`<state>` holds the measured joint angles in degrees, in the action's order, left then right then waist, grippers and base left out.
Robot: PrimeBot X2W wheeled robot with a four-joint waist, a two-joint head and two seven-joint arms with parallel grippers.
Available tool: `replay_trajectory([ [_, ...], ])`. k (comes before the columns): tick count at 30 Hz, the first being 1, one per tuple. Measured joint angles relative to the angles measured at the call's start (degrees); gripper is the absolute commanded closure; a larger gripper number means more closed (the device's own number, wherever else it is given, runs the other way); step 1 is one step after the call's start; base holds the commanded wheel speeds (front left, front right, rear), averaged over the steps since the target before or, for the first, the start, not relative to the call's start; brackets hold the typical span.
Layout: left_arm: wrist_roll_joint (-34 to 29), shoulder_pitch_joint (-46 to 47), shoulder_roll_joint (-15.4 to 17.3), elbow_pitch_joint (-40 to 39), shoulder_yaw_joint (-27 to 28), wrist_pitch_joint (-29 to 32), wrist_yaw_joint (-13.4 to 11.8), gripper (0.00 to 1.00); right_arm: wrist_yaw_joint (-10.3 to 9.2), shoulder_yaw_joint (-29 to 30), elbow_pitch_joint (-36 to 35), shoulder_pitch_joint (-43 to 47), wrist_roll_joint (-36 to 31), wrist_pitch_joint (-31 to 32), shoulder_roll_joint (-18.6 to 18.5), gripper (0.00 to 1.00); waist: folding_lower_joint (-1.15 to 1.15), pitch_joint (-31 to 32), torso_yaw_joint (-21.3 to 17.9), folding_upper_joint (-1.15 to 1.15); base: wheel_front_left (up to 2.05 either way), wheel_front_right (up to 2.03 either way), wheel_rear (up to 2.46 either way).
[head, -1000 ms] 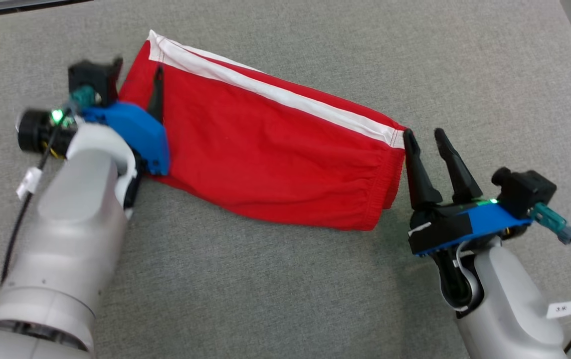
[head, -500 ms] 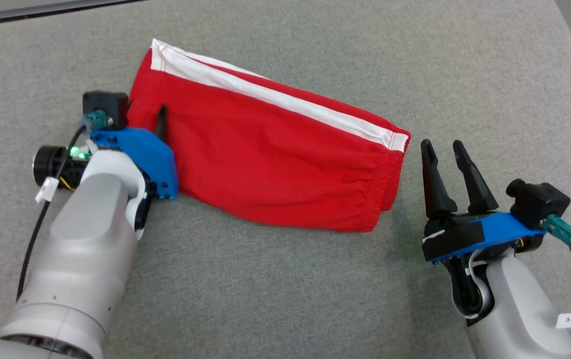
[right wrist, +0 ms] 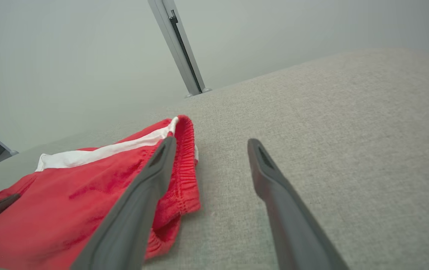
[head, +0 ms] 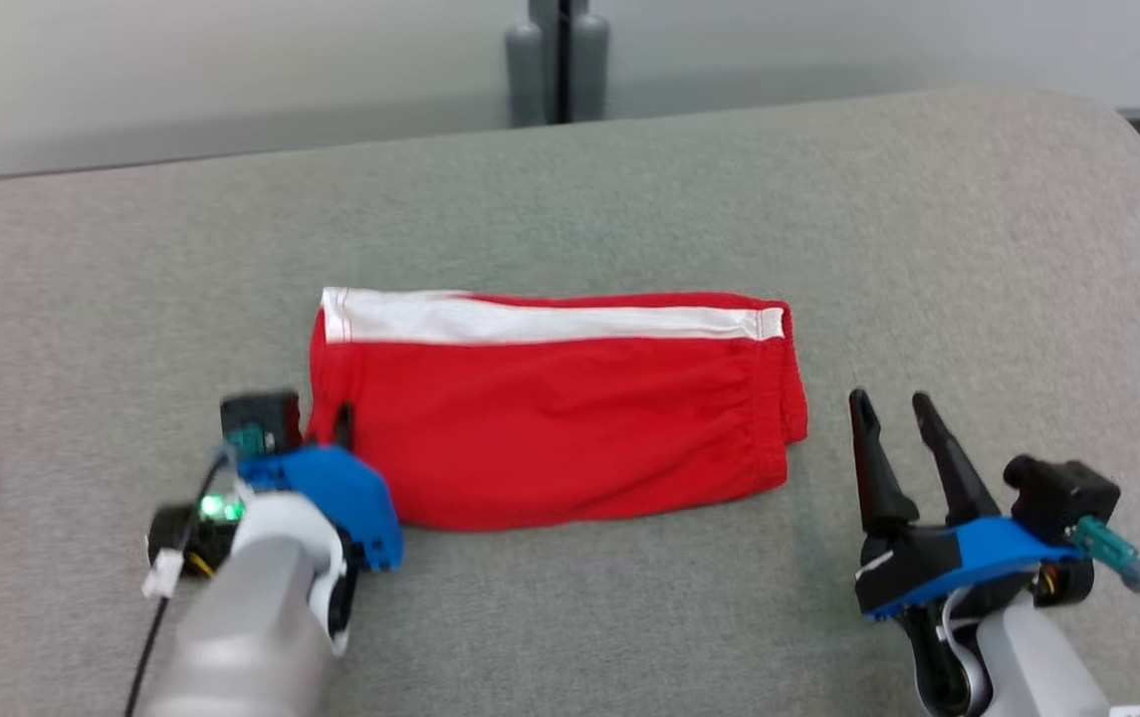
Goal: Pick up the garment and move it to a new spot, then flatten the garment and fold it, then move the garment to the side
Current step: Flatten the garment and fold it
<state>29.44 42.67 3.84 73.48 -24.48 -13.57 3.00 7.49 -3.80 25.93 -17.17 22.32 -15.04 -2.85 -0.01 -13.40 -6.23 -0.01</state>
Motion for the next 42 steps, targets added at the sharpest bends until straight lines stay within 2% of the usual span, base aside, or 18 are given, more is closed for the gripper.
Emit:
replay_trajectory([
  [4,2.02,-4.95,-0.73,-2.11,1.71,-1.22,-1.21,1.0,0.0,-0.43,0.81,1.67,-0.52,0.0,-0.01,0.0,0.0,2.01,1.92,0.0,0.0,0.0,0.0],
  [5,2.74,-6.0,-0.78,-3.37,2.18,-1.32,-1.79,0.91,0.0,-0.62,0.89,1.88,-0.7,0.0,0.0,0.0,0.0,2.25,2.39,0.0,0.0,0.0,0.0],
  [6,2.56,-7.09,-0.76,-5.27,2.18,-1.41,-2.46,0.62,0.0,-0.82,1.11,2.06,-0.88,0.0,0.01,0.0,0.0,2.43,2.87,0.0,0.0,0.0,0.0],
  [7,2.25,-8.21,-0.79,-7.53,2.46,-1.41,-3.11,0.0,0.0,-0.99,1.22,2.14,-1.15,0.0,0.01,0.0,0.01,2.54,3.35,0.0,0.0,0.0,0.0],
  [12,-0.55,-14.76,-0.89,-20.86,3.5,-1.43,-7.81,0.0,0.0,-2.1,2.57,1.03,-2.52,0.01,-0.01,0.0,0.01,2.19,5.69,0.01,0.0,0.0,0.0],
  [16,-1.24,-19.57,-0.91,-27.21,2.13,-1.48,-8.59,0.0,0.0,-2.75,5.02,-3.03,-4.59,0.0,0.03,0.0,0.01,1.38,7.47,0.01,0.0,0.0,0.0],
  [21,-0.74,-21.49,-0.92,-30.29,0.59,-1.48,-9.34,0.0,0.0,1.22,11.05,-6.25,-9.75,-0.01,-0.02,0.0,0.01,0.4,9.62,0.01,0.0,0.0,0.0],
  [26,-0.79,-21.76,-0.94,-31.66,0.04,-1.48,-10.09,0.0,0.0,3.61,16.16,-6.85,-10.49,0.0,-0.02,0.0,0.01,-0.65,10.92,0.01,0.0,0.0,0.0],
  [29,-1.57,-21.82,-0.92,-32.51,0.08,-1.48,-10.37,0.0,0.0,1.47,18.23,-6.76,-7.71,-0.01,-0.05,0.0,0.01,-1.0,11.2,0.01,0.0,0.0,0.0],
  [32,-2.26,-21.94,-0.92,-33.29,0.11,-1.48,-10.37,0.0,-0.04,-3.49,18.71,-6.73,-2.8,-0.2,-0.36,0.0,0.01,-1.19,11.22,0.01,0.0,0.0,0.0],
  [33,-2.4,-21.94,-0.92,-33.63,0.21,-1.48,-10.37,0.0,-0.09,-4.98,18.83,-6.73,-1.07,-0.26,-0.42,0.04,0.01,-1.25,11.18,0.01,0.0,0.0,0.0],
  [34,-2.49,-21.94,-0.92,-33.9,0.27,-1.48,-10.37,0.0,-0.09,-6.26,18.84,-6.74,0.27,-0.31,-0.44,0.32,0.01,-1.27,11.11,0.01,0.0,0.0,0.0],
  [35,-2.87,-21.95,-0.92,-34.26,0.29,-1.48,-10.36,0.0,-0.1,-7.22,18.75,-6.75,1.87,-0.43,-0.53,0.76,0.01,-1.26,11.07,0.01,0.0,0.0,0.0],
  [36,-3.07,-21.96,-0.92,-34.68,0.36,-1.48,-10.26,0.0,-0.1,-7.5,18.78,-6.77,2.88,-0.43,-0.53,1.0,0.01,-1.14,11.05,0.01,0.0,0.0,0.0],
  [42,-3.78,-23.75,-0.93,-35.61,1.07,-1.49,-9.29,0.0,0.0,-5.8,18.31,-5.74,5.53,-0.13,-0.63,1.0,0.01,0.86,10.85,0.01,0.0,0.0,0.0],
])
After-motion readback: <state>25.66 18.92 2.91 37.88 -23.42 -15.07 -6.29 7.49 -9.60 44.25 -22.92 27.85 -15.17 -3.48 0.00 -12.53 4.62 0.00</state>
